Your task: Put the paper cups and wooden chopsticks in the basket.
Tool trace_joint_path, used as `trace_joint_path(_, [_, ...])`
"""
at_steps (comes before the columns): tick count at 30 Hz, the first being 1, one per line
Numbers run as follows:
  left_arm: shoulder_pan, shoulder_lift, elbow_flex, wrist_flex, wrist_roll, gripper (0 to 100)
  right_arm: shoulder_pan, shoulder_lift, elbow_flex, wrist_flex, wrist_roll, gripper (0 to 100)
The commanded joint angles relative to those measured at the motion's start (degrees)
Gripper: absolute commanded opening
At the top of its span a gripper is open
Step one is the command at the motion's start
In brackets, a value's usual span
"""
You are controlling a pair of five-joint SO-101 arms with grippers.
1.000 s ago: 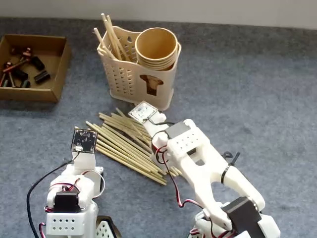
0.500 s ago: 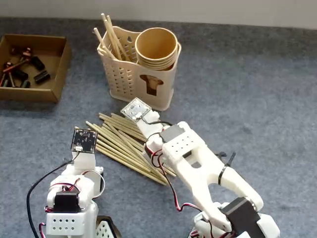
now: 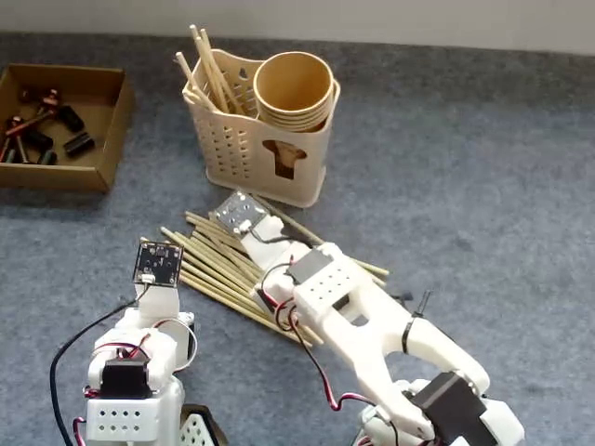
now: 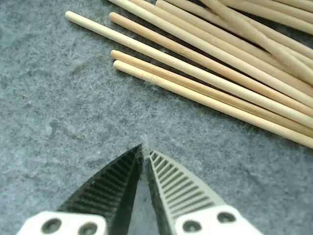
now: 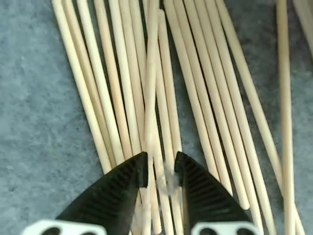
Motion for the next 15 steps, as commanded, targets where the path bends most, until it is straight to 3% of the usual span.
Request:
trace_joint_path(1, [0.3, -0.2, 1.1, 0.4, -0.2, 1, -0.6, -0.7, 1.8, -3.4, -0.4, 10.0])
trace_joint_path(15, [0.3, -0.2, 1.1, 0.4, -0.2, 1, -0.7, -0.7, 5.0, -3.5, -0.2, 9.8])
